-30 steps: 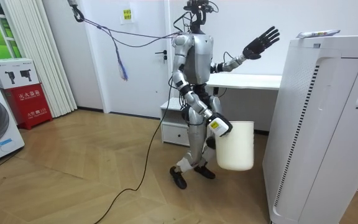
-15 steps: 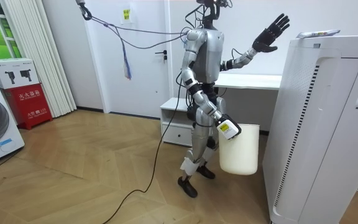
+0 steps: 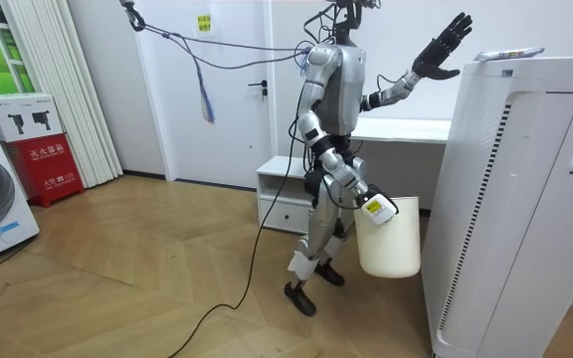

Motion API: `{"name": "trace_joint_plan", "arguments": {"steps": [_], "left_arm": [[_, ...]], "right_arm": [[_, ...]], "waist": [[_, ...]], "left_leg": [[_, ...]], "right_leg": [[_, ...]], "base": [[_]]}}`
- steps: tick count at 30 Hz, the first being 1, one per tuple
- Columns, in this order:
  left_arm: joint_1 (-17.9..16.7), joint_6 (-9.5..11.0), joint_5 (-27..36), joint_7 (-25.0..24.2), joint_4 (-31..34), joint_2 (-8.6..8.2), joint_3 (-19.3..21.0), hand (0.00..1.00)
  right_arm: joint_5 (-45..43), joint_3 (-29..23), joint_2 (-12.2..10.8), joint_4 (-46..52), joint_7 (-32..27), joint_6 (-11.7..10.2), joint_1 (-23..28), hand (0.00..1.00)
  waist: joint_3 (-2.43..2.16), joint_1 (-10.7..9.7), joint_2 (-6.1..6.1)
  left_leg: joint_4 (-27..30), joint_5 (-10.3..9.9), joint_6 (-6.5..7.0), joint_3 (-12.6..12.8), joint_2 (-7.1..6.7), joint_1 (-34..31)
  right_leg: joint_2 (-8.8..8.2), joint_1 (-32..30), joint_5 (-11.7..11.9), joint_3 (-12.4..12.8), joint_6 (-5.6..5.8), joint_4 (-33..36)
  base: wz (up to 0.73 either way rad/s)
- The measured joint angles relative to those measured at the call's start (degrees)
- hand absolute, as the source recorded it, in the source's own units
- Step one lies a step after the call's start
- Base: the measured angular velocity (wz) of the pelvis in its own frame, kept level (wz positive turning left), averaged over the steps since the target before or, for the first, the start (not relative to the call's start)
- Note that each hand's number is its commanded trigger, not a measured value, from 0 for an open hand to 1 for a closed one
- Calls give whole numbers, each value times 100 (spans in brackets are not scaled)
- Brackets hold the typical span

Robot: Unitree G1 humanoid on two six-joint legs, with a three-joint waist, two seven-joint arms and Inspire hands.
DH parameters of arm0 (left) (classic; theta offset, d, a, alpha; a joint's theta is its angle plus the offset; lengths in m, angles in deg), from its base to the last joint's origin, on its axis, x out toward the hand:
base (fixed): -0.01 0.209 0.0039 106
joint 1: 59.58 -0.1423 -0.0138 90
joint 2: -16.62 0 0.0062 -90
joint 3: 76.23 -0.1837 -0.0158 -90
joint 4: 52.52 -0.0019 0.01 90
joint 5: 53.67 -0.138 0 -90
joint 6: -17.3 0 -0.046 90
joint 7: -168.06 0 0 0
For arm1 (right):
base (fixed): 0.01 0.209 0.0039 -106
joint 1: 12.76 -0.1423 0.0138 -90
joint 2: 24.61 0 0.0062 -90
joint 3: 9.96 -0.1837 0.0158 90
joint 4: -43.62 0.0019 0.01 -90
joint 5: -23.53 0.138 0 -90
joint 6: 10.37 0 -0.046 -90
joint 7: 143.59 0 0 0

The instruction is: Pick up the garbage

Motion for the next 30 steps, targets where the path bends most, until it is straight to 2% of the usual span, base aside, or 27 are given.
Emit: {"name": "trace_joint_plan", "arguments": {"steps": [2, 4, 7, 9, 10, 11, 12, 13, 14, 15, 16, 17, 18, 20, 23, 26, 30], "left_arm": [[0, -2, -157, 21, 0, 22, 104, 0], [0, -11, -276, 71, -1, 46, 120, 0], [0, -25, -462, 127, -20, 146, 119, 0], [2, -57, -551, 131, -38, 245, 119, 0], [4, -64, -558, 145, -59, 301, 150, 0], [12, -72, -558, 147, -87, 307, 318, 0], [18, -87, -557, 142, -161, 264, 345, 0], [43, -98, -555, 92, -305, 278, 346, 0], [42, -104, -552, 70, -367, 282, 347, 0], [44, -108, -552, 70, -369, 284, 347, 0], [92, -116, -562, 72, -368, 291, 345, 0], [103, -123, -570, 81, -367, 301, 345, 0], [67, -180, -610, 111, -368, 304, 345, 0], [60, -213, -605, 119, -370, 379, 345, 0], [58, -211, -606, 71, -393, 492, 345, 0], [59, -219, -630, -32, -495, 531, 346, 0], [58, -289, -662, -101, -655, 539, 346, 0]], "right_arm": [[-2, -5, 9, 31, 34, 0, 2, 100], [-39, -6, 15, 50, 40, 0, 12, 100], [-101, -6, 59, 58, 59, 0, 20, 100], [-190, -5, 113, 69, 56, 0, 22, 100], [-248, -5, 128, 100, 32, -1, 8, 100], [-357, 0, 113, 252, 12, -1, -50, 100], [-395, -2, 139, 353, 1, -3, -19, 100], [-401, -14, 99, 463, -24, -3, 57, 100], [-397, -40, 126, 454, -43, 5, 58, 100], [-396, -80, 129, 453, -56, 12, 59, 100], [-396, -150, 137, 453, -88, 29, 65, 100], [-396, -220, 143, 451, -105, 63, 66, 100], [-396, -235, 197, 462, -107, 106, 116, 100], [-402, -261, 213, 521, -41, 140, 179, 100], [-404, -263, 215, 646, 110, 163, 188, 100], [-404, -264, 214, 666, 232, 181, 203, 100], [-408, -265, 224, 665, 306, 202, 249, 100]], "waist": [[24, -2, 62], [23, -13, 77], [23, -15, 80], [30, -34, 107], [40, -8, 172], [53, -7, 169], [44, -64, 225], [54, -230, 221], [61, -283, 209], [72, -321, 190], [67, -327, 205], [73, -308, 193], [42, -222, 157], [40, -119, 166], [47, -131, 250], [43, -158, 331], [38, -168, 354]], "left_leg": [[-96, 6, -7, -15, 7, 75], [-119, 33, -32, -63, 1, 94], [-263, 102, -50, -350, 18, 257], [-355, 173, -47, -640, 55, 385], [-441, 182, -52, -1068, 166, 466], [-424, 145, -109, -1170, 230, 401], [-354, 85, -217, -1142, 284, 342], [-292, 57, -466, -804, 307, 241], [-318, 39, -541, -416, 354, 170], [-355, 44, -540, -314, 376, 61], [-397, 108, -550, -183, 402, -279], [-374, 274, -413, -93, 403, -438], [-317, 433, -350, 60, 402, -431], [-355, 446, -332, 46, 285, -287], [-375, 448, -313, 46, 187, -214], [-378, 450, -258, 55, 161, -214], [-375, 467, -230, 51, 166, -214]], "right_leg": [[9, 55, 0, 14, -1, -10], [1, 33, -1, 11, -1, 23], [5, -43, -9, -13, -15, 256], [3, -213, -46, -63, -61, 710], [168, -505, -268, 72, -146, 753], [377, -866, 147, 359, -353, 139], [434, -865, 472, 268, -471, 83], [395, -744, 550, 198, -468, 31], [389, -674, 550, 363, -468, -34], [386, -651, 550, 511, -468, -70], [372, -626, 546, 814, -458, -126], [363, -626, 533, 866, -436, -107], [327, -612, 513, 869, -383, -70], [293, -496, 480, 697, -324, -118], [201, -383, 437, 558, -253, -127], [178, -386, 422, 535, -229, -105], [183, -376, 418, 499, -223, -90]], "base": [[-10], [-5], [-7], [-12], [-51], [-42], [-4], [30], [33], [35], [38], [24], [10], [8], [0], [0], [5]]}}
